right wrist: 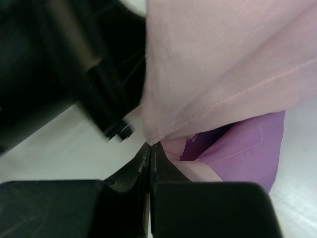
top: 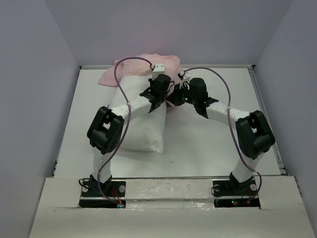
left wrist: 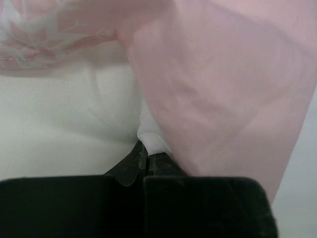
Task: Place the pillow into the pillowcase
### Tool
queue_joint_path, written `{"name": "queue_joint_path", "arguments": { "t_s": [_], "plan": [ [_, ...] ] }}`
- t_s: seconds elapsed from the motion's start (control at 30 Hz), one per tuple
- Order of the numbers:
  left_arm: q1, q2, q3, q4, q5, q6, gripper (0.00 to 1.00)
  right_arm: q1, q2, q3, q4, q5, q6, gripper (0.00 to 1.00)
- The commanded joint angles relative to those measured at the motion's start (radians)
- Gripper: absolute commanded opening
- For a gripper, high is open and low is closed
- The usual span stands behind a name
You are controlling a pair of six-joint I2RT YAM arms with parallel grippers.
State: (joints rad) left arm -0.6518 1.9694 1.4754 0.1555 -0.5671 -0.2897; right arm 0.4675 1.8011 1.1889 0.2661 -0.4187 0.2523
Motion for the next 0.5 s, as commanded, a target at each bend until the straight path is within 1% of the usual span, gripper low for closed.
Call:
{"name": "queue_joint_path", "arguments": {
  "t_s": [0.0,0.03,0.1,0.13,0.2,0.27,0.37,0.47],
  "plan": [
    [0.023,-0.053,-0.072,0.240,0.009,-0.166,0.00,0.111,-0.141,-0.122,0.087,-0.121,0.097,0.00],
    [0.023,-0.061,-0.081,0.259,0.006,-0.183,0.00,0.111,-0.152,-0.142,0.094,-0.114,0.119,0.00],
    [0.024,-0.083,-0.113,0.327,-0.008,-0.265,0.00,0.149,-0.164,-0.179,0.101,-0.117,0.172,0.00],
    [0.024,-0.087,-0.125,0.328,-0.013,-0.266,0.00,0.149,-0.169,-0.184,0.101,-0.100,0.173,0.00],
    [0.024,-0.104,-0.150,0.384,-0.022,-0.327,0.00,0.192,-0.187,-0.199,0.090,-0.066,0.183,0.00],
    [0.029,-0.118,-0.187,0.421,-0.031,-0.359,0.00,0.241,-0.233,-0.242,0.110,-0.036,0.215,0.00],
    [0.027,-0.121,-0.184,0.453,-0.066,-0.385,0.00,0.293,-0.269,-0.294,0.169,0.023,0.264,0.00],
    [0.026,-0.119,-0.202,0.472,-0.080,-0.442,0.00,0.293,-0.275,-0.293,0.180,0.044,0.301,0.00]
  ]
}}
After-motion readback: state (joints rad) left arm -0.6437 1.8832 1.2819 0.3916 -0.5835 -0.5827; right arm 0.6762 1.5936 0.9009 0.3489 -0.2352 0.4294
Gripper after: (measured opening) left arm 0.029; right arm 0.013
